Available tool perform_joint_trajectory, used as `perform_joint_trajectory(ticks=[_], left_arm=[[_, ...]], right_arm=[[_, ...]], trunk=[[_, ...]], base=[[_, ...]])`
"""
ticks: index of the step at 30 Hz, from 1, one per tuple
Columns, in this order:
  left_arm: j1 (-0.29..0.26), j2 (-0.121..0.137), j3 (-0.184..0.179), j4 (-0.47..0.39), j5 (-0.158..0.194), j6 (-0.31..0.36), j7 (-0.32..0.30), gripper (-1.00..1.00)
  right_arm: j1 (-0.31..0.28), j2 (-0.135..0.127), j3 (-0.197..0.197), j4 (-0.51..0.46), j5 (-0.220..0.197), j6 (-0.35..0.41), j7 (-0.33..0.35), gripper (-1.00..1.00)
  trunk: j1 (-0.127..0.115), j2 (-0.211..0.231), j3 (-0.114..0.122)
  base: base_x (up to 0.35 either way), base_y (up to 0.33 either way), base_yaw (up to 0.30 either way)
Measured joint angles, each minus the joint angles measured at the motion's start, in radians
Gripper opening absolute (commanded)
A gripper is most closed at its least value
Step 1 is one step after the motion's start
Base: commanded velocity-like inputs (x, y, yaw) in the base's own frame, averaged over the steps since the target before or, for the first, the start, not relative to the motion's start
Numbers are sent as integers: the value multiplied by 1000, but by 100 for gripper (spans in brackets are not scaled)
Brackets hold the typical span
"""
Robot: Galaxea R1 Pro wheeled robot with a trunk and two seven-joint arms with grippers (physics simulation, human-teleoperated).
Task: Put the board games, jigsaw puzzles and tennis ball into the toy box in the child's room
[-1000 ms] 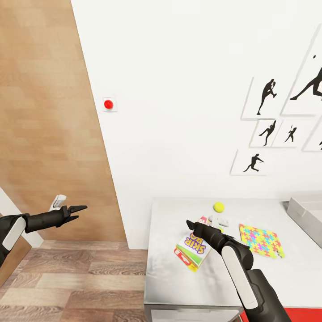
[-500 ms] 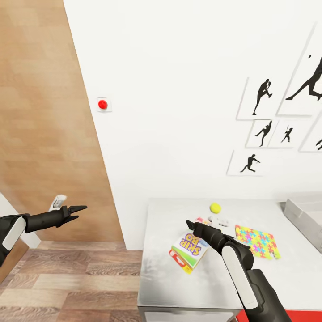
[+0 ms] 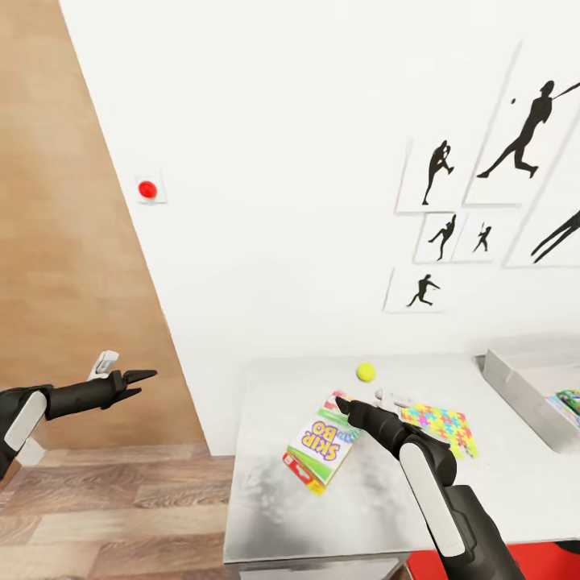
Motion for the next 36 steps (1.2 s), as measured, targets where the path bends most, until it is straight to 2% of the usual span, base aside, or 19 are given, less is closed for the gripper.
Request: perform_joint_trajectory(ticks=[10,36], left_arm=[[0,0,0,0,1,-1,-2,100],[0,0,0,0,1,0,-2,100]], right_arm=[[0,0,0,0,0,1,1,100],[0,1,7,0,0,1,1,100]], trunk=[[0,0,-4],[0,0,-16]], base=[[95,-15,-263],[3,0,-265]])
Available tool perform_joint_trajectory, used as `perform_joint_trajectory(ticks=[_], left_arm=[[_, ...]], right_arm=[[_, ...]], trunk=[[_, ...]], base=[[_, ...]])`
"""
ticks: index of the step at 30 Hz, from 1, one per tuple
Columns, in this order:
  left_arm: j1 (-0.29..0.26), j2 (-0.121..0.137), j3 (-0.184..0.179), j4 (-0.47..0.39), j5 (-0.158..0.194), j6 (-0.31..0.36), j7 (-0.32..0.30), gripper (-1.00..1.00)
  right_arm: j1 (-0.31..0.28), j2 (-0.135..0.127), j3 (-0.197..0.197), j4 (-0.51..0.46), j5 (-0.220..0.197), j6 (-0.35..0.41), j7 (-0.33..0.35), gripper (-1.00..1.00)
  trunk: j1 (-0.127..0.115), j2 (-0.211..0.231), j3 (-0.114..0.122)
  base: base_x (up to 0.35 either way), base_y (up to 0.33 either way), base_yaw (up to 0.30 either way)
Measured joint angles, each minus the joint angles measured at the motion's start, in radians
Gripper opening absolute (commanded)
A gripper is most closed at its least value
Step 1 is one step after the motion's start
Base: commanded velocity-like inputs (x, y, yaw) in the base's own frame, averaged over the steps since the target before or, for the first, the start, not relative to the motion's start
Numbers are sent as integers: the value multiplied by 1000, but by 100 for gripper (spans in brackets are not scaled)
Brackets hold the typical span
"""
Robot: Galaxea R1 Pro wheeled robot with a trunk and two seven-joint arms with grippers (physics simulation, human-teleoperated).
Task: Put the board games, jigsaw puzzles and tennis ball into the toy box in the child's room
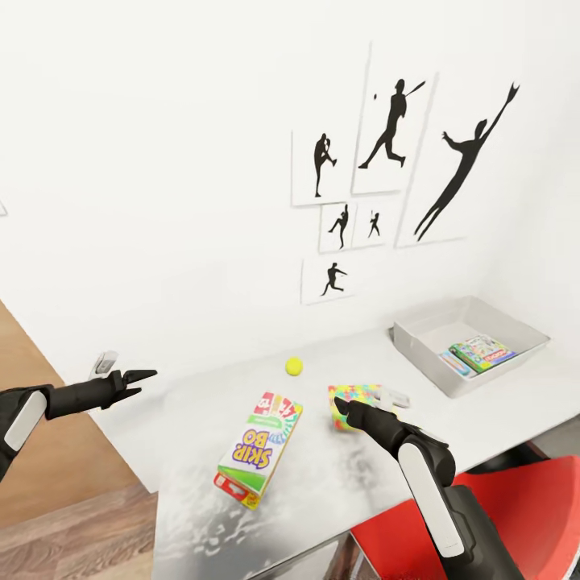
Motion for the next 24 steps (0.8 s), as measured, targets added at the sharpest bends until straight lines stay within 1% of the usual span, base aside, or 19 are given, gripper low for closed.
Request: perform_joint_trajectory(ticks=[4,12,24], left_arm=[[0,0,0,0,0,1,-1,100],[0,0,0,0,1,1,-2,100],[0,0,0,0,1,-1,-2,100]], right_arm=[[0,1,1,0,0,0,0,100],[0,1,2,0,0,0,0,100],[0,1,2,0,2,0,0,100]], trunk=[[0,0,-1],[0,0,-1],[0,0,-1]], base=[[-38,15,-118],[-142,118,-20],[-20,17,-2]])
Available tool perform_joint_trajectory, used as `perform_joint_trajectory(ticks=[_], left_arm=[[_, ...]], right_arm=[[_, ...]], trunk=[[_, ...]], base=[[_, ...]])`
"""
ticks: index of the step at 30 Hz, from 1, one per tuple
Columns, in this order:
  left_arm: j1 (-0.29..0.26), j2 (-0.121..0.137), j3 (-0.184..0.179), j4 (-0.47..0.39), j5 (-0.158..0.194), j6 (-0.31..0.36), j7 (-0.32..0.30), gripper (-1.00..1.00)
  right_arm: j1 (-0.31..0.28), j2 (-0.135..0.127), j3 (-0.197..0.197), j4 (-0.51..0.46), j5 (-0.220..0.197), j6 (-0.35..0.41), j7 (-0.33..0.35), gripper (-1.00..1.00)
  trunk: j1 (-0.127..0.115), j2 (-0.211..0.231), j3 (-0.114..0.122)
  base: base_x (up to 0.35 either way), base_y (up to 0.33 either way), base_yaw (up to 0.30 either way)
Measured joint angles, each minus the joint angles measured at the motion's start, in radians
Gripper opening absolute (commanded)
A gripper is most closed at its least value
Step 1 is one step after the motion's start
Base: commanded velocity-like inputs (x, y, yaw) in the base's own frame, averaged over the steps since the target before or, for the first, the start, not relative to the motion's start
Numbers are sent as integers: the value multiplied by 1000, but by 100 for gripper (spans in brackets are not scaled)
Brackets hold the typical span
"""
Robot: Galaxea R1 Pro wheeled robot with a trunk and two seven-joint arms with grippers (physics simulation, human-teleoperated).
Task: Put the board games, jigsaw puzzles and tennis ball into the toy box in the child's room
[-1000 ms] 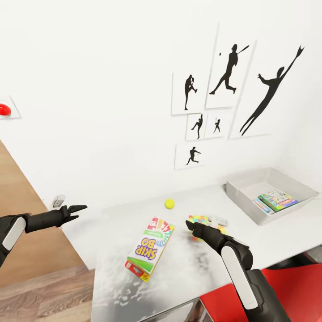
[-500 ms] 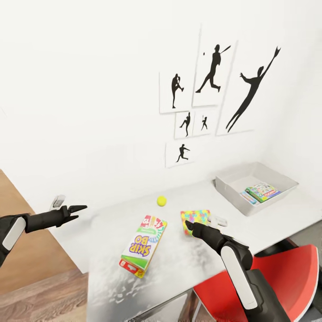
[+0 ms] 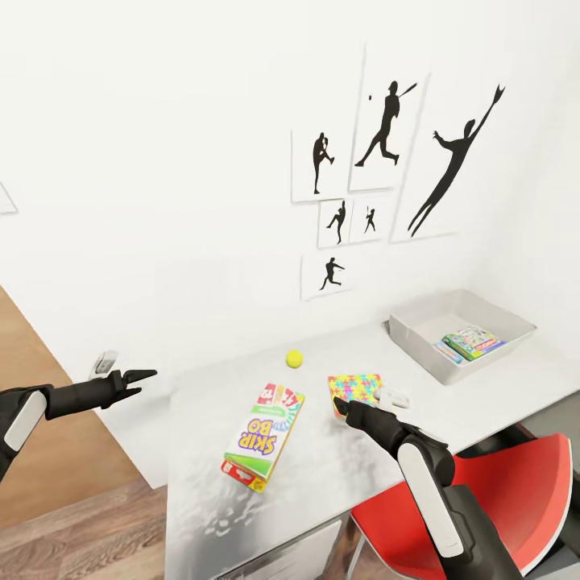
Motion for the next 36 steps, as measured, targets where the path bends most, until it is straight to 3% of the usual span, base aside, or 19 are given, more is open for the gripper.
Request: perform_joint_trajectory(ticks=[11,19,36], left_arm=[[0,0,0,0,0,1,0,100],[0,0,0,0,0,0,0,100],[0,0,0,-1,0,0,0,100]], right_arm=[[0,0,3,0,0,0,0,100],[0,0,32,1,6,-17,0,100],[0,0,37,4,11,-32,1,100]], trunk=[[0,0,0],[0,0,0],[0,0,0]], base=[[-1,65,0],[0,135,0],[19,71,0]])
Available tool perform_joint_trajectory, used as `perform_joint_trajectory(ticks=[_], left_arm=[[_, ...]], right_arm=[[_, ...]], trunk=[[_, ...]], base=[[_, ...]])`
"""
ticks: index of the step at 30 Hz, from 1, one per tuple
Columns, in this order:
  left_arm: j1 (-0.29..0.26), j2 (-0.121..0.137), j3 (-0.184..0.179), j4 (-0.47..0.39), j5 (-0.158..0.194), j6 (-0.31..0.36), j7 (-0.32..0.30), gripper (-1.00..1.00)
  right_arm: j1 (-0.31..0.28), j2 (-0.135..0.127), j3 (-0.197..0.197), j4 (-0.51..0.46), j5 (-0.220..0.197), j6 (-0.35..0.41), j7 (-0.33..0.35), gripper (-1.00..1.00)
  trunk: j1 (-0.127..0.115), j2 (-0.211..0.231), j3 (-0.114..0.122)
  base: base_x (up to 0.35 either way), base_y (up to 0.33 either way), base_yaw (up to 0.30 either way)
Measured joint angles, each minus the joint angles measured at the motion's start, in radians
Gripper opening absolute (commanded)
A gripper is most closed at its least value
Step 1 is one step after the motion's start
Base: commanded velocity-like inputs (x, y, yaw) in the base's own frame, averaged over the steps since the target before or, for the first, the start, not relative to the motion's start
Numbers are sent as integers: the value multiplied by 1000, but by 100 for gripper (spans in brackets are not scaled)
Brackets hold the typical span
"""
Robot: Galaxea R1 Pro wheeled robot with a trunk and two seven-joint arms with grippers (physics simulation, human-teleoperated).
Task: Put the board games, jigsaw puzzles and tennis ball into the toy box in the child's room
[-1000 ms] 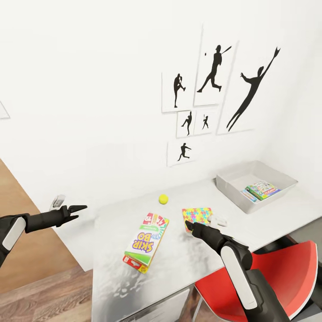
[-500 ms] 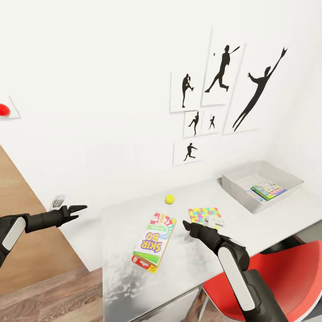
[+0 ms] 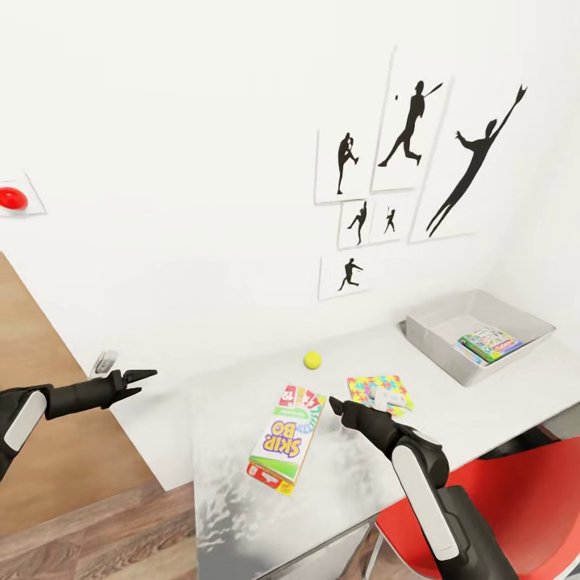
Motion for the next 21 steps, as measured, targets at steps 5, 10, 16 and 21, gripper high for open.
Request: perform_joint_trajectory(ticks=[5,10,16,21], left_arm=[[0,0,0,0,0,0,0,100],[0,0,0,0,0,1,0,100],[0,0,0,0,0,0,0,100],[0,0,0,0,0,0,0,100]], right_arm=[[0,0,0,0,0,-1,0,100],[0,0,0,-1,0,-1,0,100],[0,0,11,-4,1,-1,-1,100],[0,1,30,-5,1,-1,-2,100]], trunk=[[0,0,0],[0,0,0],[0,0,0],[0,0,0]], base=[[1,8,0],[0,164,0],[0,144,0],[0,26,0]])
